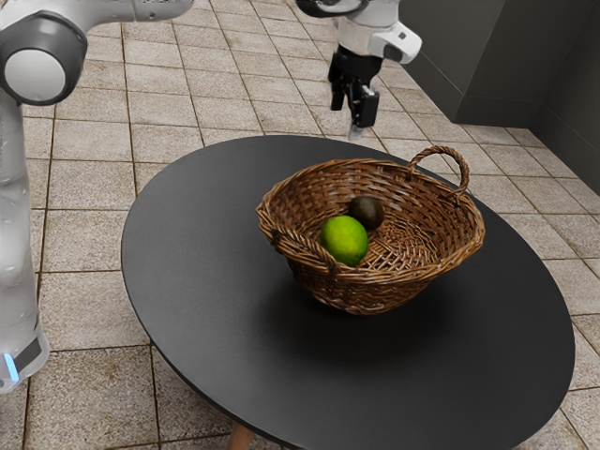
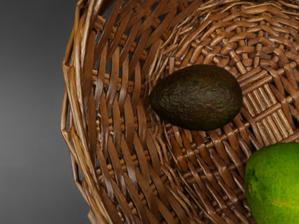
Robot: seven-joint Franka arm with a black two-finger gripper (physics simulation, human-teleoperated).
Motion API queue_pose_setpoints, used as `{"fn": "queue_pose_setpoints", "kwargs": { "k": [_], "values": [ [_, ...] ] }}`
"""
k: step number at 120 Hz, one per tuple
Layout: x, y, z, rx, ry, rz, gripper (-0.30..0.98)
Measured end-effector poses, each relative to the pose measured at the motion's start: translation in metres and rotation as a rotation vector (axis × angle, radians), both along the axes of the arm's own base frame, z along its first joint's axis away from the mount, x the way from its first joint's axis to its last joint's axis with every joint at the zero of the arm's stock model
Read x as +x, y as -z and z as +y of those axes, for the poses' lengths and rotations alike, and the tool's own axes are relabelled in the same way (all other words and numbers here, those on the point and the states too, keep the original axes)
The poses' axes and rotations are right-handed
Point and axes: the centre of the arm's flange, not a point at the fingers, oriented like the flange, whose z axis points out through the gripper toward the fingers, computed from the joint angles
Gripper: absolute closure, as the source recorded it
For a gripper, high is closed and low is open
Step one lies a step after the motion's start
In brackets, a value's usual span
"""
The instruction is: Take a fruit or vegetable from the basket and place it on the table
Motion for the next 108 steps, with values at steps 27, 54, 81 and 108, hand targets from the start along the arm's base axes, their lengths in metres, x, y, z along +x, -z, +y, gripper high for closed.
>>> {"fn": "queue_pose_setpoints", "kwargs": {
  "k": [27,54,81,108],
  "values": [
    [0.005,0.006,0.001,-0.039,-0.004,0.014,0.0],
    [0.006,0.019,0.014,-0.066,0.024,0.061,0.01],
    [0.01,0.041,-0.014,-0.064,0.184,0.108,0.02],
    [0.008,0.057,-0.038,-0.027,0.357,0.145,0.02]
  ]
}}
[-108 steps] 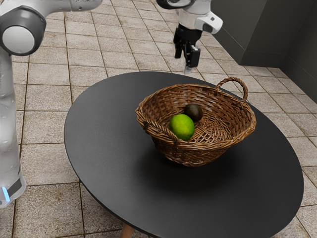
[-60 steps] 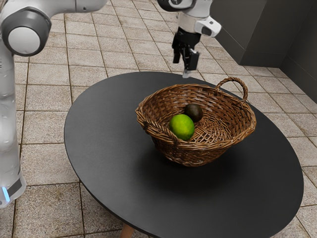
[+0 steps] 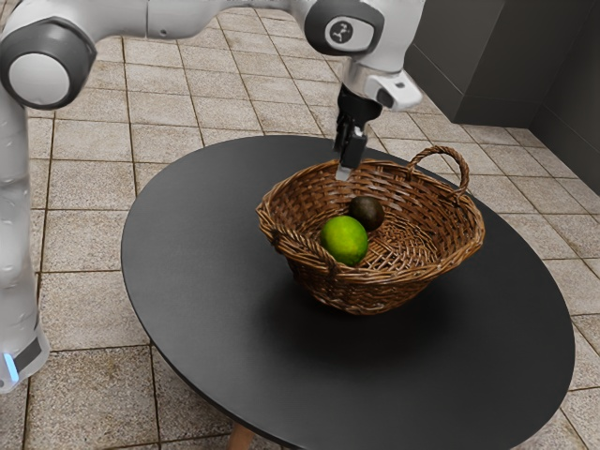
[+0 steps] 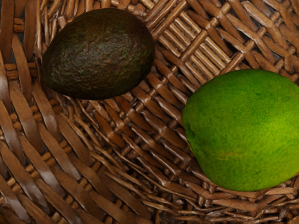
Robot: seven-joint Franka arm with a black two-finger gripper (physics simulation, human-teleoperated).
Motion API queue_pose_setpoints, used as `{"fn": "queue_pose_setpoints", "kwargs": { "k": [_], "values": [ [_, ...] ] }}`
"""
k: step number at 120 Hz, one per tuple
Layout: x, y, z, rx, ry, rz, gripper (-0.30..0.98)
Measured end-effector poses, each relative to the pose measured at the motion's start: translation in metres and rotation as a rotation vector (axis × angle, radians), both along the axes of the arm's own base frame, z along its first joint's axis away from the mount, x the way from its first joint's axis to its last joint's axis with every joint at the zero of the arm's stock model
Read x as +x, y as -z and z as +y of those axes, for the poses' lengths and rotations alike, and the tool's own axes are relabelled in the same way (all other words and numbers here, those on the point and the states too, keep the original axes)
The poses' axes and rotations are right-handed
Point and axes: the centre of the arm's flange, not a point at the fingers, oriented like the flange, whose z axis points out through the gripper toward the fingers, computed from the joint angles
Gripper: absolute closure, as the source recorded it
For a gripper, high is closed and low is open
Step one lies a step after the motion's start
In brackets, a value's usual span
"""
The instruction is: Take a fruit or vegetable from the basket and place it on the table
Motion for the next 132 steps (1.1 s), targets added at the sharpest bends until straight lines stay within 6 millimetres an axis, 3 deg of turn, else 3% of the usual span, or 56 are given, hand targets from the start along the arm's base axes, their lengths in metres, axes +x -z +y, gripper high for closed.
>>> {"fn": "queue_pose_setpoints", "kwargs": {
  "k": [17,49,64,103,117,132],
  "values": [
    [0.003,0.013,-0.011,0.021,0.089,-0.011,0.02],
    [0.01,0.013,-0.027,0.048,0.209,-0.091,0.02],
    [0.016,0.012,-0.017,0.074,0.227,-0.131,0.02],
    [0.025,0.024,0.039,0.107,0.195,-0.168,0.02],
    [0.027,0.023,0.04,0.111,0.207,-0.186,0.02],
    [0.028,0.022,0.026,0.111,0.242,-0.199,0.02]
  ]
}}
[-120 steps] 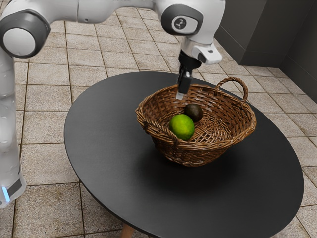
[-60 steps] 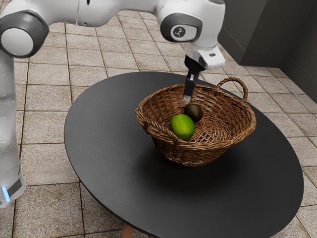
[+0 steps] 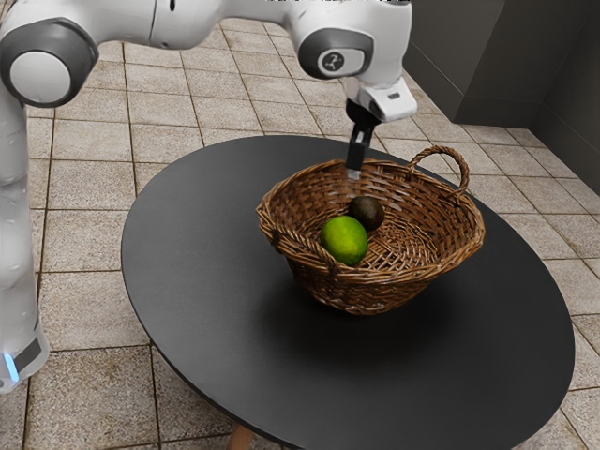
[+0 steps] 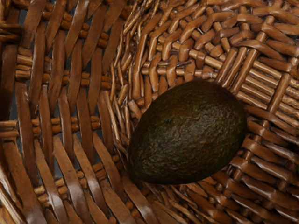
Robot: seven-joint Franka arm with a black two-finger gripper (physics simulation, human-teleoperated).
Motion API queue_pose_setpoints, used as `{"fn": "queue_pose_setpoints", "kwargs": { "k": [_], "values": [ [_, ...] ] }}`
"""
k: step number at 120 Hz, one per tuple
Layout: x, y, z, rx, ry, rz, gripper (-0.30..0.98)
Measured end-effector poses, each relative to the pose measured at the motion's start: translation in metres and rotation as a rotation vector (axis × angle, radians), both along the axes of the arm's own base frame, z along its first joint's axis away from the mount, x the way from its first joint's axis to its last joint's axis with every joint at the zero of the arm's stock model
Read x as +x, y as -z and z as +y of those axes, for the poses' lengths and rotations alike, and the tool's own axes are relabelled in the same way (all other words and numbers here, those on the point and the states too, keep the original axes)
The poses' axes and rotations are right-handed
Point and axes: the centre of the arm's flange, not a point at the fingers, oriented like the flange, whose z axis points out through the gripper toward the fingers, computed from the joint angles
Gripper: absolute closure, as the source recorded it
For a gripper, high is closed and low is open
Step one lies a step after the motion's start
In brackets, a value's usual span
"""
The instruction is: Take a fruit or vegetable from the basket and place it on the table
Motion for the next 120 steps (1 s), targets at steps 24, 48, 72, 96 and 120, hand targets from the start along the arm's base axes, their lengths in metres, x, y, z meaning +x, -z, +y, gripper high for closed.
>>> {"fn": "queue_pose_setpoints", "kwargs": {
  "k": [24,48,72,96,120],
  "values": [
    [-0.001,0.015,-0.027,0.003,0.062,0.008,0.02],
    [0.001,0.015,-0.029,0.004,0.076,-0.003,0.02],
    [0.002,0.025,-0.009,0.006,0.051,0.004,0.02],
    [0.004,0.028,0.005,0.007,0.035,-0.004,0.02],
    [0.005,0.037,-0.003,0.005,0.053,-0.001,0.02]
  ]
}}
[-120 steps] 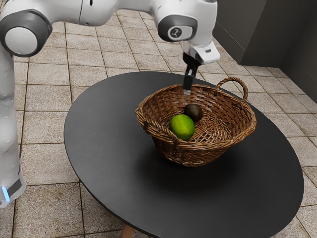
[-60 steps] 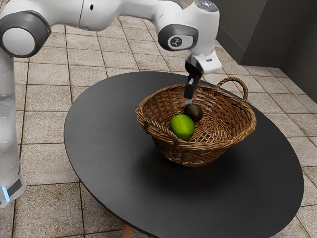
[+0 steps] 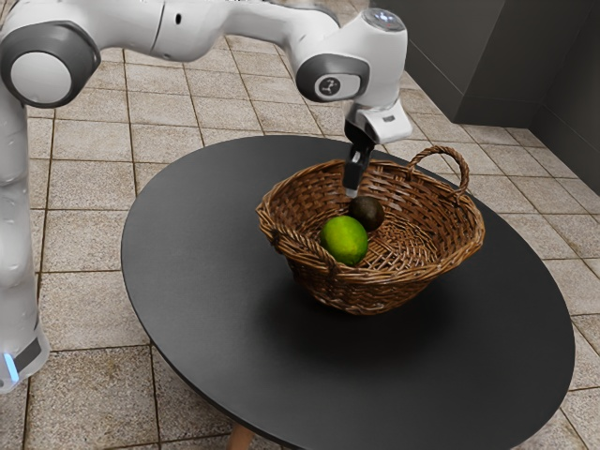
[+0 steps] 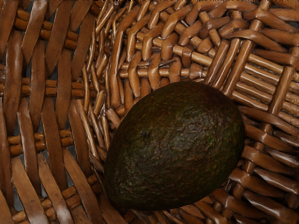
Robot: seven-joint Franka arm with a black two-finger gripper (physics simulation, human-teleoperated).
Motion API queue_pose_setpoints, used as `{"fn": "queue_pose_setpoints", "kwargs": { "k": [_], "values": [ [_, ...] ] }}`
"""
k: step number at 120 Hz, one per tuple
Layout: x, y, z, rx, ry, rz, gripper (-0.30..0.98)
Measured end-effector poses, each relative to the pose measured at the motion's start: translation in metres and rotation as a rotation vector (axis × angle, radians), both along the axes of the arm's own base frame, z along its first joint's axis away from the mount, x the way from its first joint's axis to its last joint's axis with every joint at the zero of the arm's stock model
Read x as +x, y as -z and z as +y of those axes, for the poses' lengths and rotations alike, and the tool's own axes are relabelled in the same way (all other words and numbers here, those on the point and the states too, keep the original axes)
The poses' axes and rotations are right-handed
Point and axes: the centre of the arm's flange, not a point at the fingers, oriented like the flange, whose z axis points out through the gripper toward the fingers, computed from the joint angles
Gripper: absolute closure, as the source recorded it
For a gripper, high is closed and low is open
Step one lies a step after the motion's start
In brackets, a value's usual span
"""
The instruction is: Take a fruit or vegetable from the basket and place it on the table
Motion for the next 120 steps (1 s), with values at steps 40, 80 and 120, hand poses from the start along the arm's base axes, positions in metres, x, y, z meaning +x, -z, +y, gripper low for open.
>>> {"fn": "queue_pose_setpoints", "kwargs": {
  "k": [40,80,120],
  "values": [
    [0.0,0.02,-0.012,-0.008,0.029,-0.01,0.02],
    [0.004,0.037,0.008,-0.011,0.002,-0.012,0.03],
    [0.007,0.039,-0.001,-0.022,0.018,-0.045,0.04]
  ]
}}
